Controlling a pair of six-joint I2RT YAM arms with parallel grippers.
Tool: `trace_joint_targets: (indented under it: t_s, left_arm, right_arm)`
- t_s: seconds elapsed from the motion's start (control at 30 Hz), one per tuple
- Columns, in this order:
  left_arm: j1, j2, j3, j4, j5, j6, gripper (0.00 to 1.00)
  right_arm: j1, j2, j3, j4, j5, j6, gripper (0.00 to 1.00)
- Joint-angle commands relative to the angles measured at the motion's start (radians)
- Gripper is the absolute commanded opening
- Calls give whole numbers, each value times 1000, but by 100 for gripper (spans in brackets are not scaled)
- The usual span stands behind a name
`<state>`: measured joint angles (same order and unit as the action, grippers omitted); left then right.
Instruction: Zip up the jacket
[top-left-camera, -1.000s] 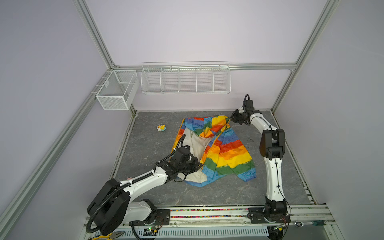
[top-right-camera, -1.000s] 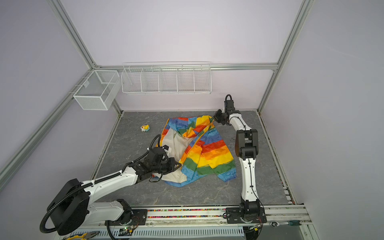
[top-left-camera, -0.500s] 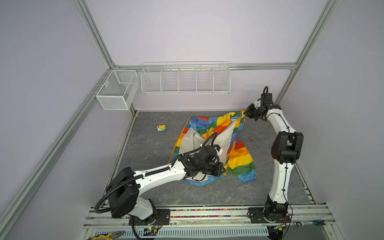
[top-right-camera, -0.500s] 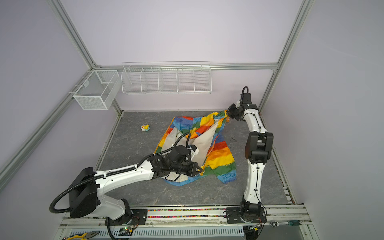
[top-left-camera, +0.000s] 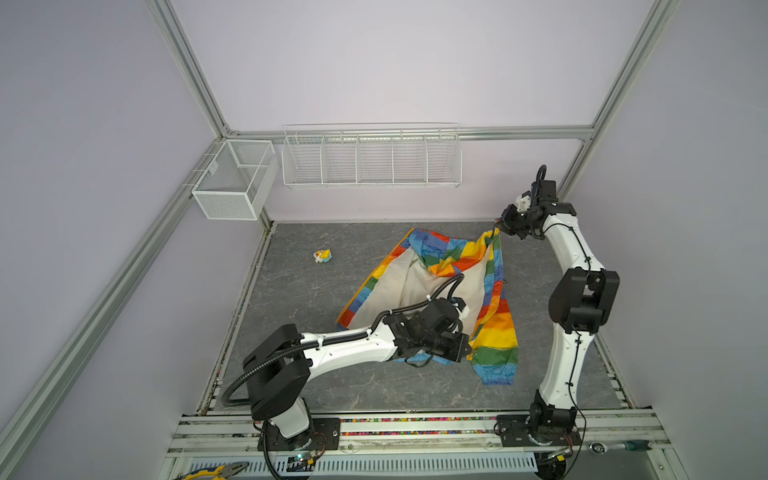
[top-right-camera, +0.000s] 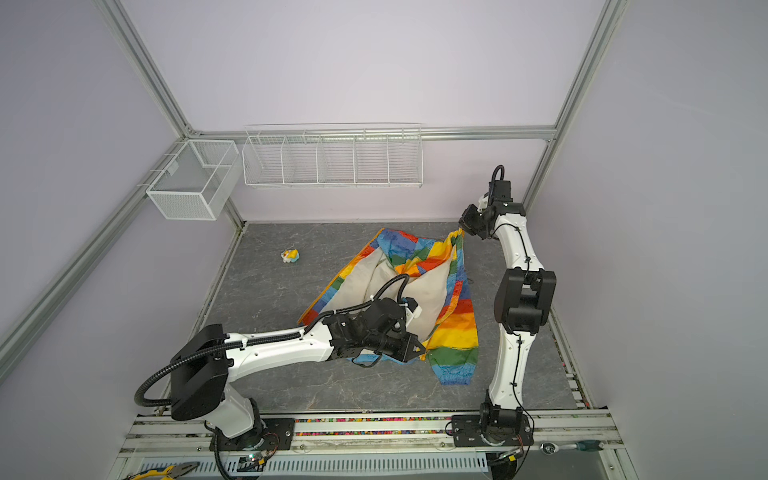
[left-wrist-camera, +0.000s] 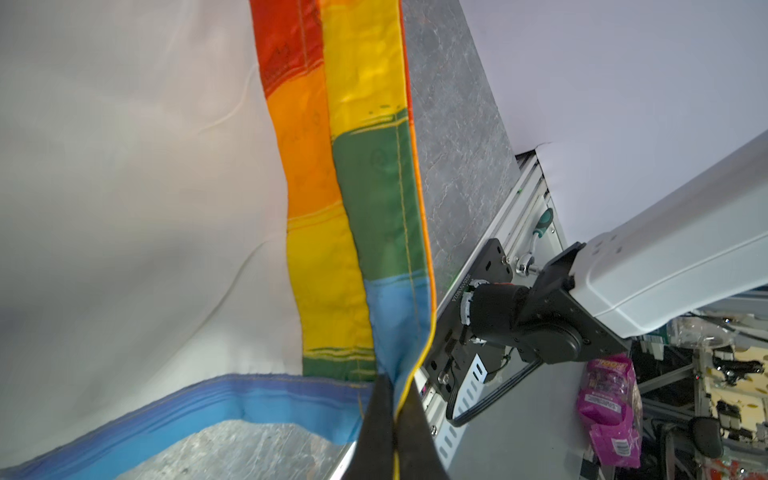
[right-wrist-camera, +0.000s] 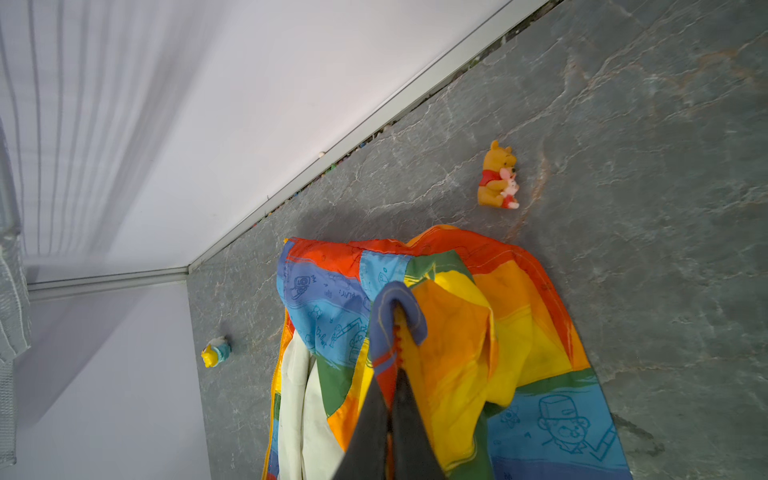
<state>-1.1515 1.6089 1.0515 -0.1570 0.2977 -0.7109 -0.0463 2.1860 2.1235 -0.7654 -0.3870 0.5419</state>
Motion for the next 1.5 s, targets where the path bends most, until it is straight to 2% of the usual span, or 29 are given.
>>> trace_joint_targets:
  t_s: [0.0, 0.13, 0.27, 0.33, 0.47, 0.5, 0.6, 0.63, 0.73, 0.83, 1.03, 1.13, 1.2, 1.37, 1.47]
  left_arm:
    - [50, -84, -117, 110, -28, -77, 0]
    - [85, -146, -244, 153, -48, -117, 0]
    - [109, -143, -330, 171, -57, -146, 0]
    - [122, -141, -368, 186, -63, -164, 0]
    - [158, -141, -425, 188, -74, -189, 0]
    - [168, -144, -435, 179, -82, -192, 5]
    - [187, -169, -458, 153, -103, -194, 33]
    - [188, -182, -458, 140, -109, -190, 39]
    - [188, -223, -439, 76, -124, -158, 47]
    - [189, -274, -399, -20, -145, -111, 50]
    - [189, -344, -287, -197, -233, -18, 53]
    - [190, -349, -220, -284, -361, -4, 53]
    - [205, -346, -177, -334, -434, 7, 57]
    - [339, -302, -87, -471, -529, 1, 58]
    - [446, -297, -79, -531, -562, -15, 59]
  right_arm:
    - [47, 77, 79, -12, -21, -2, 7]
    - [96, 184, 187, -7, -46, 44, 7]
    - [124, 279, 239, 61, -103, 127, 11]
    - [132, 312, 244, 97, -127, 159, 15]
    - [141, 354, 262, 120, -163, 169, 35]
    - [141, 356, 263, 117, -167, 163, 41]
    - [141, 337, 262, 91, -165, 124, 55]
    - [141, 326, 259, 85, -165, 113, 58]
    - [141, 270, 234, 69, -156, 67, 67]
    - [141, 192, 182, 56, -143, 26, 71]
    - [140, -30, -39, 5, -56, -64, 72]
    - [140, -169, -233, 8, 7, -87, 70]
    - [142, -268, -388, 35, 42, -93, 69]
    - [155, -468, -724, 85, 127, -106, 68]
    - [161, -539, -871, 104, 156, -103, 67]
